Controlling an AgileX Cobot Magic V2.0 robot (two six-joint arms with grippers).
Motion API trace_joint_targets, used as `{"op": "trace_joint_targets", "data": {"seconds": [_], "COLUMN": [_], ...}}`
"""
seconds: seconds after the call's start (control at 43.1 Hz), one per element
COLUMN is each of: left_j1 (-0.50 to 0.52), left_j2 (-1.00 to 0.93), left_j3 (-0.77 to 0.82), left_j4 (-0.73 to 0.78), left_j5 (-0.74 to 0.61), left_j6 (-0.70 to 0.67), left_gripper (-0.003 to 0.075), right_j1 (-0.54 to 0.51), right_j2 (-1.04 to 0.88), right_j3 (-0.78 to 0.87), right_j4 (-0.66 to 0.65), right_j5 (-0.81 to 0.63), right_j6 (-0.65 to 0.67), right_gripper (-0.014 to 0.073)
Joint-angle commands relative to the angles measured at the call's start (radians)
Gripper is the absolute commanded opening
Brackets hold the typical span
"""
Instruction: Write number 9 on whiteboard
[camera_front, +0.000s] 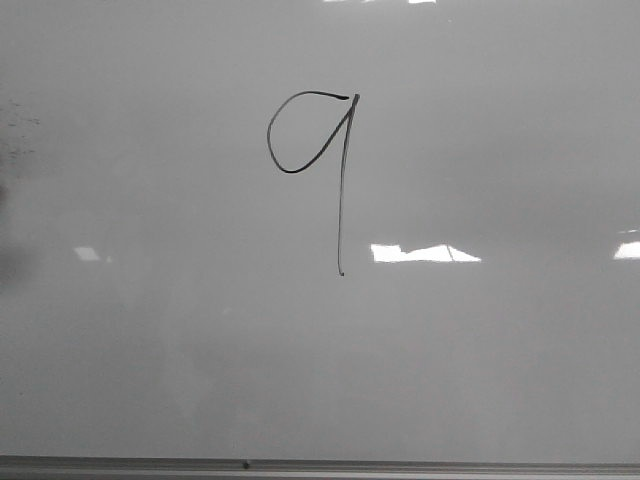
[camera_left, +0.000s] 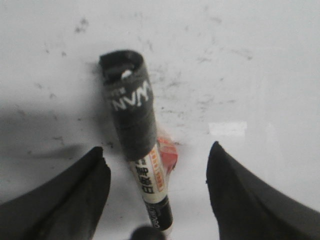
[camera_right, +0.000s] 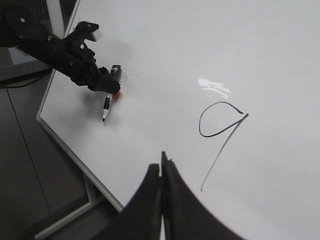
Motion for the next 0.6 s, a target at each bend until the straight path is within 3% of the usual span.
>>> {"op": "trace_joint_targets", "data": {"seconds": [0.0,0.139,0.279,0.488,0.581], "left_j1": [-0.008,-0.020,-0.061,-0.106,-0.106], "left_j2": [-0.117,-0.294,-0.503,-0.825,-0.958], "left_j3": [-0.015,0.031,0.117,0.274,0.328], "left_j4": [-0.011,-0.011,-0.011,-0.011,-0.013], "left_j5": [-0.034,-0.020,-0.034,-0.033,-0.033], "left_j6": [-0.003,-0.002,-0.001,-0.001,-0.001], "left_gripper": [0.0420,0.0395,0.0266,0.0001,-0.0019], "right_j1": [-0.004,-0.004,-0.004,-0.004,-0.004], "right_j2": [0.002,0.002,0.002,0.002,0.002], "right_j3": [-0.024,-0.024,-0.024,-0.024,-0.024], "right_j4": [0.053,0.053,0.053,0.053,0.053], "right_j5": [-0.037,-0.035,-0.032,-0.032,-0.032], "right_j6": [-0.001,-0.001,-0.001,-0.001,-0.001], "right_gripper": [-0.0071,-0.0071,-0.0071,-0.0071,-0.0071]}}
